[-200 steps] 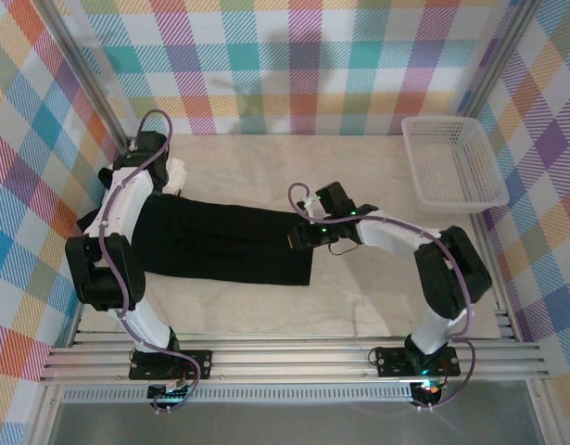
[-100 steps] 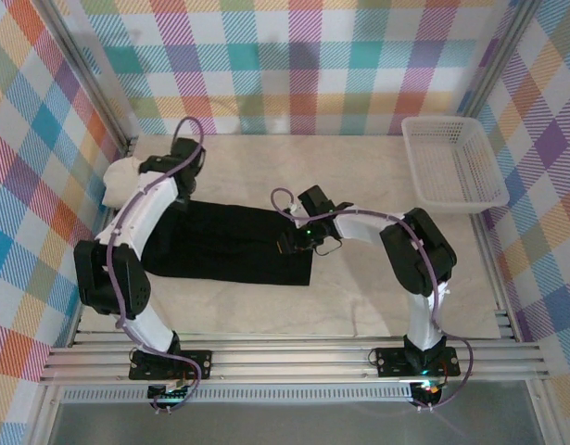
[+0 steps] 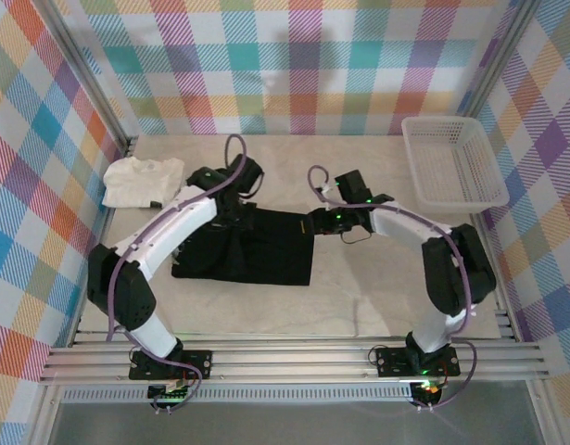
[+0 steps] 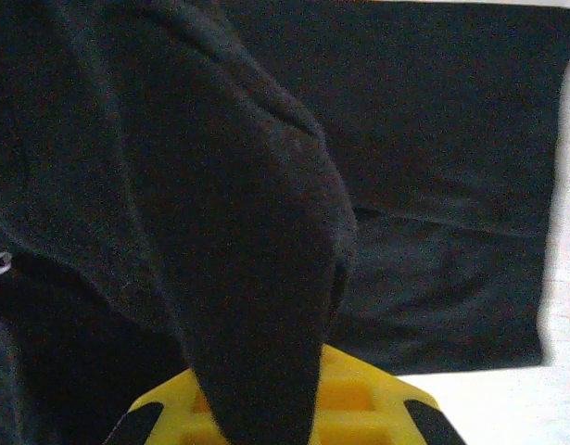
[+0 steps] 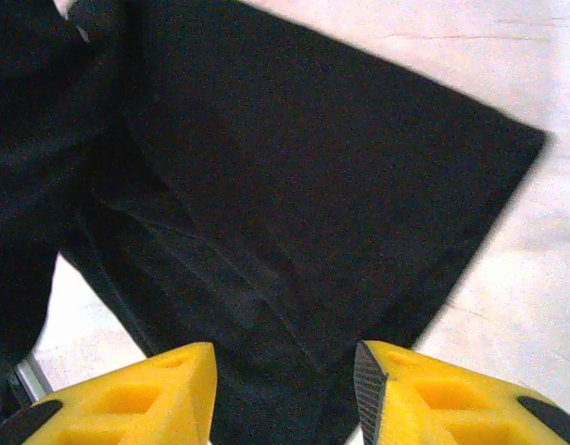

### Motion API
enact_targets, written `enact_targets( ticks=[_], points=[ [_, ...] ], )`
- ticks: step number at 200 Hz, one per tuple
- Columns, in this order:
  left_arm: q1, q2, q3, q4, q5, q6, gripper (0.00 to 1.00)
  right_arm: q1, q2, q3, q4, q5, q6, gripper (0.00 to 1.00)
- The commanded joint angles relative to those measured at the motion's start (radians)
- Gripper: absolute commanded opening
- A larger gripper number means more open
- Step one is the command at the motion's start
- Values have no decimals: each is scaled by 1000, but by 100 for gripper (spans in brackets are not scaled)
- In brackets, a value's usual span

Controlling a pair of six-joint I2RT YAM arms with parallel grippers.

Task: Fold the inside-out t-shirt

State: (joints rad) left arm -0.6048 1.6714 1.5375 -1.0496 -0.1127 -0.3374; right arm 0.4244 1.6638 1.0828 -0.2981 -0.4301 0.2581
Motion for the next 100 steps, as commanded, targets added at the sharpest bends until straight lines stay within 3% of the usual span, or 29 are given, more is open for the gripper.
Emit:
enact_targets(
  ticks=[1, 9, 27, 48, 70, 100],
  points=[
    [-70, 93, 49, 136, 177, -146, 20, -63, -65, -61, -72, 13, -11, 44],
    [-95, 124, 50, 197, 215, -176, 35, -89, -87, -80, -82, 25, -13, 45],
    [-106, 185, 59, 353, 384, -248, 52, -142, -131, -125, -80, 46, -10, 45],
    [-96, 172, 102, 360, 404, -207, 81, -152, -159, -157, -56, 74, 3, 45],
    [-28, 27, -27, 364, 388, -164, 84, -126, -172, -183, 32, -15, 45, 45],
    [106, -175, -310, 399, 358, -183, 82, 27, -109, -115, 89, -14, 63, 48]
  ],
)
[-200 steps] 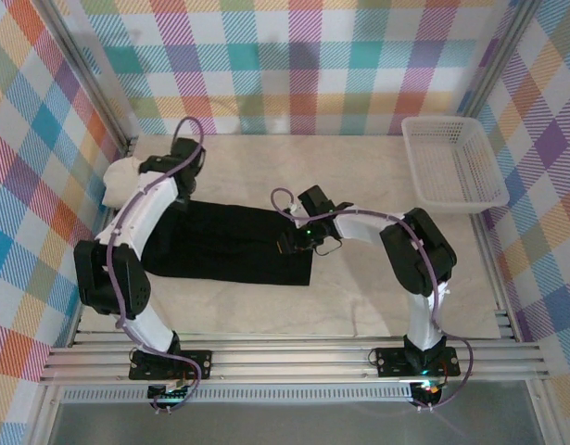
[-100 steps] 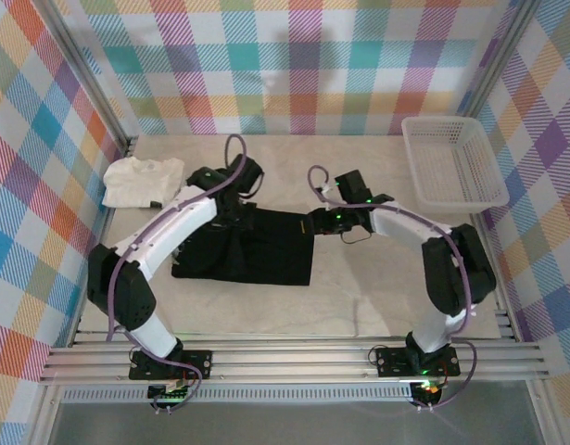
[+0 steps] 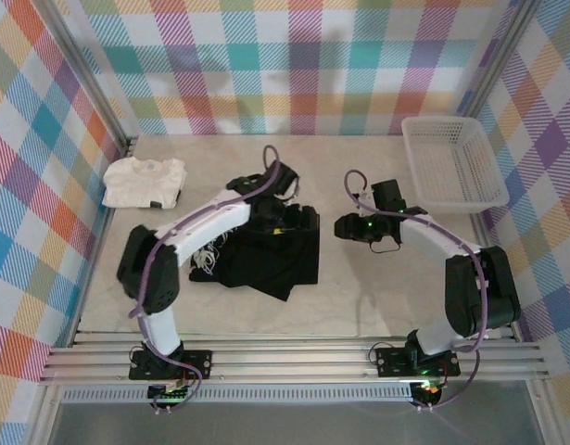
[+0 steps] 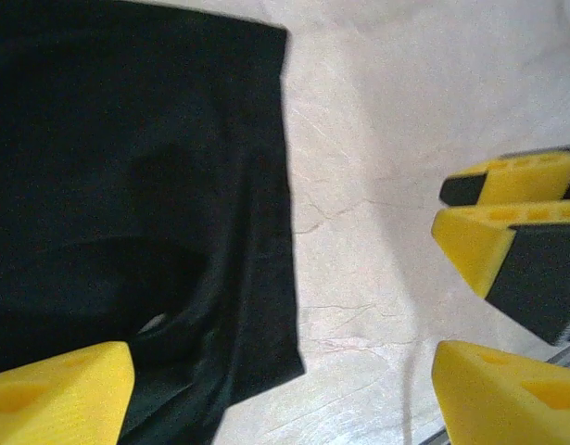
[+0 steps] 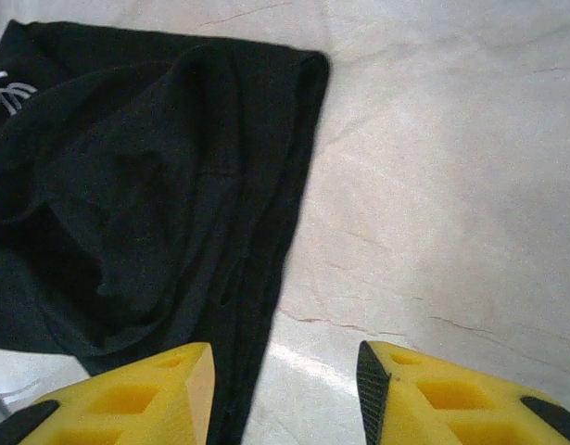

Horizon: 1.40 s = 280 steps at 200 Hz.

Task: Fold the inside-out t-shirt

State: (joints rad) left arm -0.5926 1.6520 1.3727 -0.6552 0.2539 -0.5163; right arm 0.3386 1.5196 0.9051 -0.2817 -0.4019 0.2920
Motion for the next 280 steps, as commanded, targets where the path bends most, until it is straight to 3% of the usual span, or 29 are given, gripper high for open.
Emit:
enact_targets(
  ticks=[1, 24, 45, 99, 111, 130, 149, 175, 187, 228, 280],
  points=[
    [96, -160, -152, 3, -12, -1, 82, 117, 40, 68, 71, -40, 30, 48],
    [103, -201, -234, -68, -113, 45, 83, 168, 177, 183, 59, -6, 70, 49],
    [102, -253, -296, -107, -278, 28, 82, 200, 293, 301, -5, 59, 50, 54],
    [64, -171, -381, -27, -203, 38, 80, 281, 487, 478, -118, 196, 27, 52],
    [59, -157, -384, 2, -184, 39, 73, 283, 505, 502, -133, 216, 21, 46],
    [46, -162, -403, 87, -132, 48, 54, 281, 513, 525, -155, 291, 2, 29],
    [37, -153, -404, 135, -107, 75, 36, 273, 502, 546, -170, 337, -18, 18],
    [30, -132, -394, 180, -79, 126, 10, 250, 486, 565, -164, 305, -18, 9],
    [24, -137, -396, 212, -57, 140, 3, 232, 476, 572, -157, 271, -10, 9],
    [-43, -220, -448, 448, 56, 128, 0, 162, 442, 561, -62, 13, 89, 10],
    [-216, -156, -435, 663, 69, 182, 0, 66, 526, 619, -87, -105, 144, 23]
  ],
)
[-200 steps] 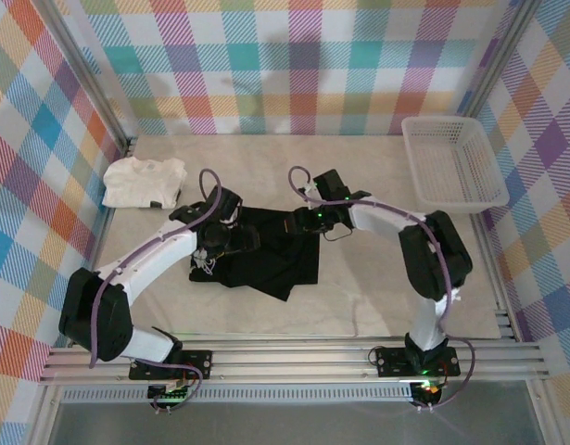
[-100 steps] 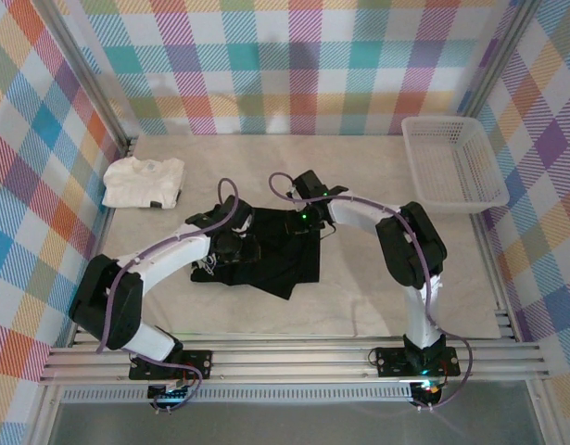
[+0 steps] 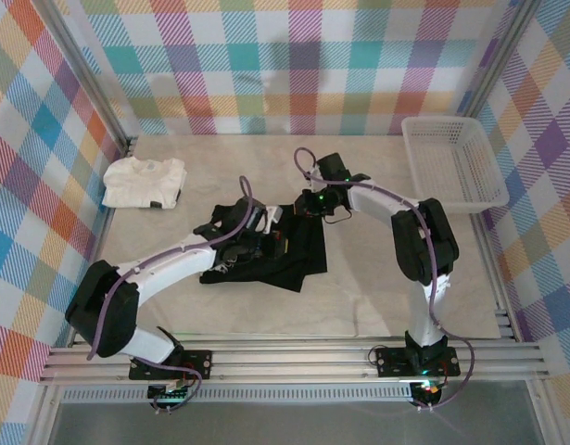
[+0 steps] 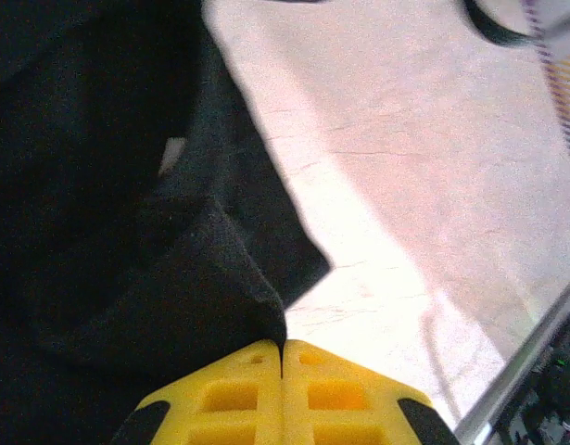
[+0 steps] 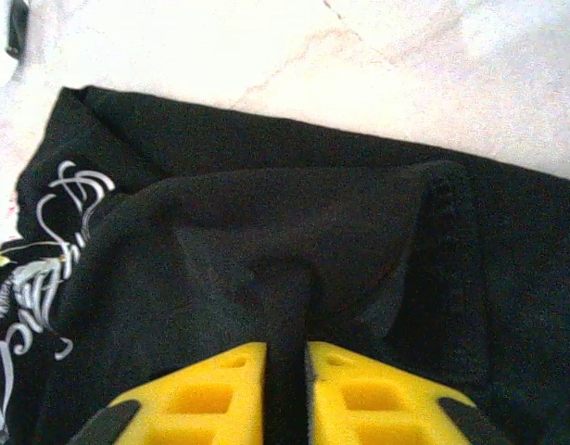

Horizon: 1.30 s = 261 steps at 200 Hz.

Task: Fold the inside-out t-shirt

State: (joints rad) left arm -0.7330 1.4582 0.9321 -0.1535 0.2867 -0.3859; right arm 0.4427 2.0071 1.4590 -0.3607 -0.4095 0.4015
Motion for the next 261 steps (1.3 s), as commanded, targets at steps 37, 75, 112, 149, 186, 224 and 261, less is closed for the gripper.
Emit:
enact_targets(
  ticks=[37, 75, 112, 149, 186, 224, 261],
  points=[
    [-165, 225, 103, 178, 65, 103, 27, -110, 147, 162, -80, -163, 25, 34],
    [-169, 190, 136, 52, 25, 159, 55, -129, 38, 101, -181, -75, -63, 43],
    [-85, -10, 42, 21, -19, 153, 65, -129, -225, -194, -132, -46, -80, 50],
    [92, -134, -41, -64, -158, 28, 77, -29, -379, -378, -97, -38, -81, 57],
    [183, -111, -31, -182, -187, -7, 77, 91, -306, -351, -142, 85, -129, 62],
    [190, -36, -17, -235, -217, -34, 77, 171, -219, -267, -163, 162, -186, 56],
    [193, 13, -19, -250, -212, -42, 77, 160, -251, -279, -164, 275, -155, 22]
  ],
)
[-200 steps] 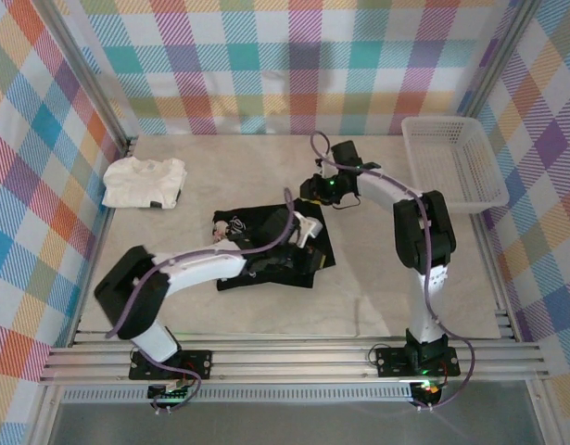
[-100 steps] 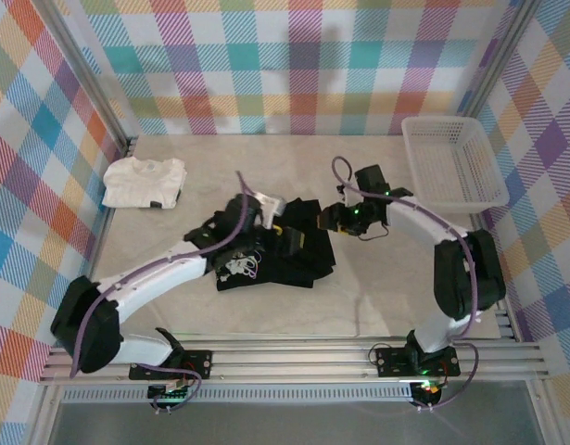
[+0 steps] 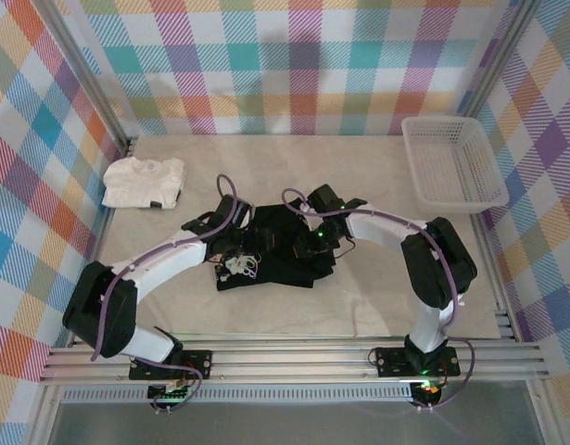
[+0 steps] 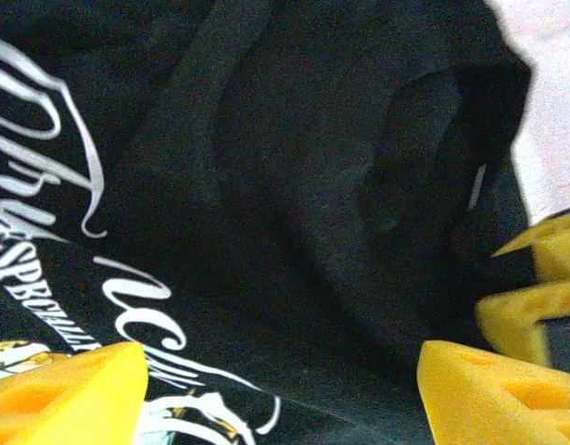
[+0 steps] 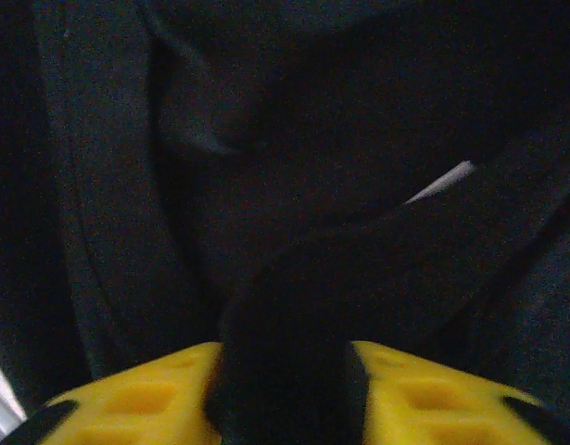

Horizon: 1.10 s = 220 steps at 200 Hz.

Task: Fold the inside-out t-shirt

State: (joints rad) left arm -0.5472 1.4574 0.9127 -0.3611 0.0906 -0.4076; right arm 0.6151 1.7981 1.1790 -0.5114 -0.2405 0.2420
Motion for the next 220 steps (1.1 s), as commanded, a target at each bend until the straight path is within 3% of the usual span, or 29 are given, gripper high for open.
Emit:
enact_targets(
  ticks=[1, 37, 61, 81, 96, 107, 149, 187, 220],
  points=[
    [7, 14, 0, -42, -16, -20, 77, -14, -46, -2, -12, 108, 8, 22],
    [10, 5, -12, -49, -32, -10, 77, -111, -222, -242, 160, 112, 176, 6],
    [12, 4, -21, -39, -35, -8, 77, -145, -302, -394, 340, 111, 310, 5],
    [15, 12, -26, -32, -47, -9, 77, -149, -283, -451, 424, 127, 402, 12],
    [18, 15, -25, -30, -51, -4, 77, -150, -239, -443, 431, 120, 410, 29],
    [18, 20, -21, -31, -58, 0, 77, -150, -215, -409, 398, 119, 374, 37],
    [25, 31, -30, -28, -86, 10, 77, -148, -281, -330, 374, 174, 128, 51],
    [30, 26, -34, -31, -90, 7, 77, -123, -136, -167, 392, 133, 15, 56],
    [30, 19, -36, -38, -91, 9, 78, -119, 40, -7, 371, 114, 15, 55]
  ],
)
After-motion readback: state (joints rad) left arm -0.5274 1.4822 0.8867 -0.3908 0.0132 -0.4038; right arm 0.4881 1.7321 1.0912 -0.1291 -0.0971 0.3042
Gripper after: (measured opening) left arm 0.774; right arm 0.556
